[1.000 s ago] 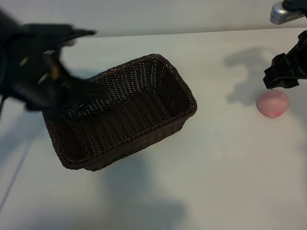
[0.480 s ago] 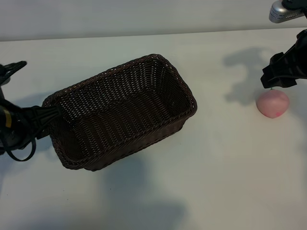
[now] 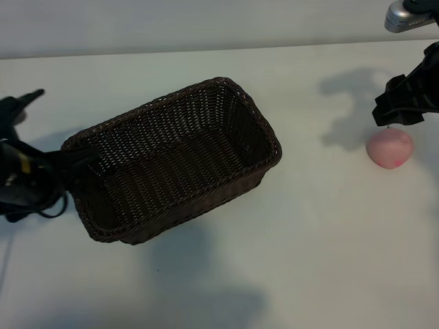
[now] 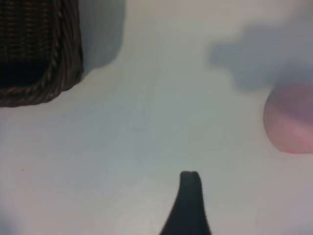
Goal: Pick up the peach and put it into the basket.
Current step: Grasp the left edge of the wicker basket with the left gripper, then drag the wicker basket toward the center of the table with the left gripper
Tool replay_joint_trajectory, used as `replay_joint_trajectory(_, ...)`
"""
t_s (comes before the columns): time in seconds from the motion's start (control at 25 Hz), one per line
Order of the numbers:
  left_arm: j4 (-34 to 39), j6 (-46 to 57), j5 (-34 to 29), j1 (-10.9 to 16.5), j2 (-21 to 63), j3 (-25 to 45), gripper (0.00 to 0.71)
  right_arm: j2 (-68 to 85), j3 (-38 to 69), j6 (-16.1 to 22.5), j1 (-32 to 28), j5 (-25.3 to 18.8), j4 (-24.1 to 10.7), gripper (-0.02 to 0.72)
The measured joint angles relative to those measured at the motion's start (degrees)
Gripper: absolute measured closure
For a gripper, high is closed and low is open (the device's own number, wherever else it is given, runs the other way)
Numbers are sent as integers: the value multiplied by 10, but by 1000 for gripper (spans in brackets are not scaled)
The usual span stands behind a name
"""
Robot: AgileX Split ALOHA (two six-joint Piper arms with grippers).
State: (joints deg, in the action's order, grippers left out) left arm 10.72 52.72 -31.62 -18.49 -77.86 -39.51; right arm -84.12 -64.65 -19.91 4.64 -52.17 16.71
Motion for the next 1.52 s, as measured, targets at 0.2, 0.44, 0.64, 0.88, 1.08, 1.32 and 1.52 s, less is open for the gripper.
replay_joint_trajectory(0.2,-42,-28,47,0,-62,0,137,0,0,0,0,0,1,109)
replay_joint_trajectory(0.44,-52,-38,81,0,-131,0,137,0,0,0,0,0,4,109)
replay_joint_trajectory(0.64,-60,-46,96,0,-151,0,137,0,0,0,0,0,4,109)
replay_joint_trajectory(0.88,-69,-47,111,0,-153,0,196,0,0,0,0,0,4,109)
replay_joint_trajectory(1.08,-76,-42,125,1,-153,0,361,0,0,0,0,0,4,109)
replay_joint_trajectory(1.32,-80,-43,132,1,-153,0,361,0,0,0,0,0,4,109)
replay_joint_trajectory(1.52,-87,-43,145,1,-132,1,362,0,0,0,0,0,4,109)
